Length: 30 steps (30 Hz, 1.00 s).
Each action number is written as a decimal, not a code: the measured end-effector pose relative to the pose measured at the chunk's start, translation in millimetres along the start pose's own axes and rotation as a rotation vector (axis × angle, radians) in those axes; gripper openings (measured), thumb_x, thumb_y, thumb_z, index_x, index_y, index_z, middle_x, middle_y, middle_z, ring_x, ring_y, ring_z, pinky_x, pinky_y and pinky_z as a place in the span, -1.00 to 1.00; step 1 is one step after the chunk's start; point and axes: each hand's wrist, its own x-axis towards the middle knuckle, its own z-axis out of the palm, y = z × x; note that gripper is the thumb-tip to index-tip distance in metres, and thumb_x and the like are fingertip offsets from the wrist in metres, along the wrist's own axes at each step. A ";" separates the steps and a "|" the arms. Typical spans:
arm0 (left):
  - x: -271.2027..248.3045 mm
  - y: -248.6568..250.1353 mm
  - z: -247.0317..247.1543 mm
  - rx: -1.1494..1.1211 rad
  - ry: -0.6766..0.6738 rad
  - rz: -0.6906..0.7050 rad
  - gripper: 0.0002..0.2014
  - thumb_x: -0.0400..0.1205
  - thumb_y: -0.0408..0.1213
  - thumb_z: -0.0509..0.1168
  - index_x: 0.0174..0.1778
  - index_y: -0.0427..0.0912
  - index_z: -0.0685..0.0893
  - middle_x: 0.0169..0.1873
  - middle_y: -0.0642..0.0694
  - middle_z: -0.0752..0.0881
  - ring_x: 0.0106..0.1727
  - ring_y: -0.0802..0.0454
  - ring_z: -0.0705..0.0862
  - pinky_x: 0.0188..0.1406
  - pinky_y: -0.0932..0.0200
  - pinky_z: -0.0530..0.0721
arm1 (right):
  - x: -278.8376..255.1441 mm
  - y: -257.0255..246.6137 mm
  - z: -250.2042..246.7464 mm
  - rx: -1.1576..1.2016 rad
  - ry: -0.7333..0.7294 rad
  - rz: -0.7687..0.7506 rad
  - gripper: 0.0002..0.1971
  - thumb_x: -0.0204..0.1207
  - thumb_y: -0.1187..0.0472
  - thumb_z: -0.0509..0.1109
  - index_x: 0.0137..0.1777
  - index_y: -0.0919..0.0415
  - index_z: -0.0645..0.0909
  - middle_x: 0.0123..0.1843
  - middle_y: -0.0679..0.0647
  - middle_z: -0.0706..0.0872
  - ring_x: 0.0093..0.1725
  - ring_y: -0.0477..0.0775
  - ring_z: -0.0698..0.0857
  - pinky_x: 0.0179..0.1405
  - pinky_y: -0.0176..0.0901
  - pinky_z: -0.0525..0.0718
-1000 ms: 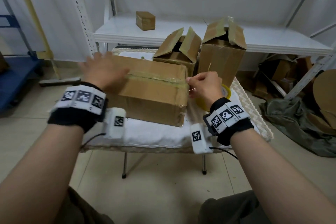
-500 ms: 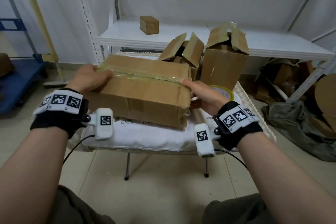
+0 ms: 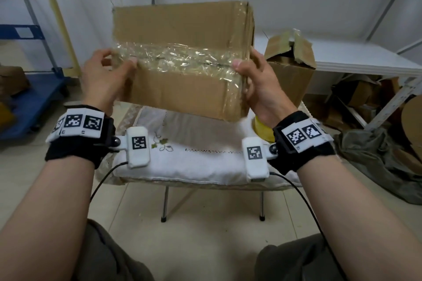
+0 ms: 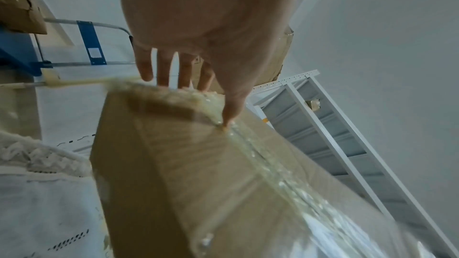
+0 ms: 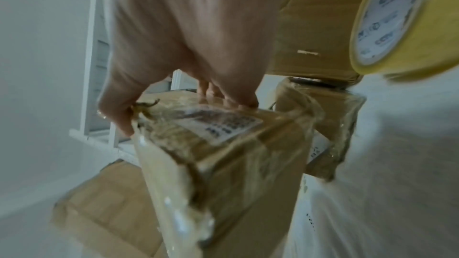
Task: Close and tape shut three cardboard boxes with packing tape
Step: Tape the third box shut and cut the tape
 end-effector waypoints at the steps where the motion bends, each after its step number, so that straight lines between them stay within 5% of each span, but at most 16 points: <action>1: 0.0 -2.2 1.8 0.042 -0.001 -0.005 -0.20 0.45 0.15 0.54 0.58 0.04 0.42 0.40 -0.04 0.54 0.36 0.01 0.56 0.33 -0.01 0.59 | 0.9 2.3 3.9 -0.033 0.006 -0.037 -0.03 0.31 0.14 0.67 0.70 0.10 0.26 0.47 0.12 0.62 0.38 0.12 0.71 0.44 0.22 0.65; 3: -4.5 -2.1 8.9 0.046 -0.046 -0.037 -0.12 0.46 0.15 0.54 0.64 -0.02 0.31 0.47 -0.14 0.46 0.39 -0.04 0.53 0.35 0.01 0.58 | -0.6 7.5 11.7 -0.155 0.002 -0.111 0.08 0.25 0.10 0.73 0.72 0.00 0.19 0.56 0.04 0.51 0.52 0.08 0.58 0.58 0.26 0.52; 7: -22.7 19.9 19.7 -0.417 -0.271 -0.271 -0.28 0.62 0.30 0.27 0.58 -0.06 0.33 0.32 -0.22 0.59 0.13 -0.08 0.76 -0.16 0.12 0.81 | -3.4 15.8 27.6 -0.338 -0.056 -0.305 0.07 0.33 0.22 0.73 0.72 0.02 0.11 0.55 -0.14 0.37 0.58 -0.15 0.42 0.66 0.17 0.43; 10: -26.7 26.4 15.9 -0.719 -0.374 -0.361 -0.24 0.59 0.31 0.29 0.52 -0.18 0.37 0.26 -0.34 0.61 0.09 -0.28 0.82 0.07 -0.22 0.80 | -2.6 22.4 43.8 -0.580 -0.128 -0.527 0.06 0.29 0.16 0.74 0.70 0.14 0.15 0.62 0.04 0.35 0.59 0.05 0.40 0.63 0.26 0.41; 12: -23.3 25.4 11.4 -0.793 -0.342 -0.394 -0.31 0.62 0.19 0.34 0.52 -0.21 0.40 0.27 -0.37 0.63 0.03 -0.27 0.84 0.05 -0.26 0.80 | -0.5 28.8 52.8 -0.798 -0.124 -0.636 0.03 0.26 0.10 0.71 0.68 0.09 0.21 0.58 0.07 0.41 0.45 0.09 0.45 0.52 0.27 0.42; 16: -18.5 21.8 2.6 -0.666 -0.325 -0.467 -0.50 0.66 0.07 0.36 0.47 -0.07 0.56 0.29 -0.26 0.69 0.04 -0.11 0.83 -0.29 0.01 0.83 | 7.8 47.5 58.3 -1.125 -0.142 -0.777 0.02 0.23 0.08 0.72 0.62 -0.08 0.17 0.41 0.07 0.52 0.38 0.12 0.46 0.59 0.32 0.29; 20: -27.8 18.3 4.4 -0.493 -0.379 -0.450 -0.43 0.46 0.29 0.45 0.31 0.07 0.67 0.07 -0.08 0.78 0.05 -0.07 0.81 -0.17 -0.08 0.84 | 12.5 66.5 57.8 -1.334 -0.208 -0.805 0.02 0.29 0.13 0.72 0.63 -0.15 0.14 0.44 0.05 0.54 0.46 0.19 0.43 0.66 0.39 0.15; 24: -27.2 10.1 4.8 -0.417 -0.397 -0.531 -0.51 0.44 0.13 0.55 0.21 0.00 0.70 -0.04 -0.06 0.82 -0.09 -0.02 0.82 -0.25 -0.04 0.81 | 14.0 73.9 59.9 -1.388 -0.267 -0.839 0.00 0.32 0.08 0.71 0.65 -0.14 0.15 0.42 0.08 0.52 0.48 0.20 0.39 0.69 0.35 0.06; 27: -22.7 7.1 2.2 -0.460 -0.366 -0.544 -0.66 0.49 -0.02 0.53 0.14 0.02 0.71 -0.31 0.03 0.82 -0.27 0.04 0.81 -0.37 0.01 0.79 | 13.5 66.8 59.1 -1.298 -0.347 -0.725 -0.02 0.28 -0.18 0.69 0.67 -0.12 0.30 0.46 0.11 0.48 0.46 0.09 0.30 0.61 0.23 0.21; 30: -20.2 6.5 1.4 -0.479 -0.320 -0.515 -0.55 0.44 -0.03 0.55 0.23 -0.02 0.70 -0.05 -0.02 0.81 0.00 -0.02 0.78 -0.29 0.06 0.80 | 14.3 59.7 61.7 -1.055 -0.203 -0.707 -0.39 0.43 -0.29 0.50 0.43 -0.02 0.64 0.26 0.04 0.56 0.28 -0.03 0.40 0.37 0.03 0.46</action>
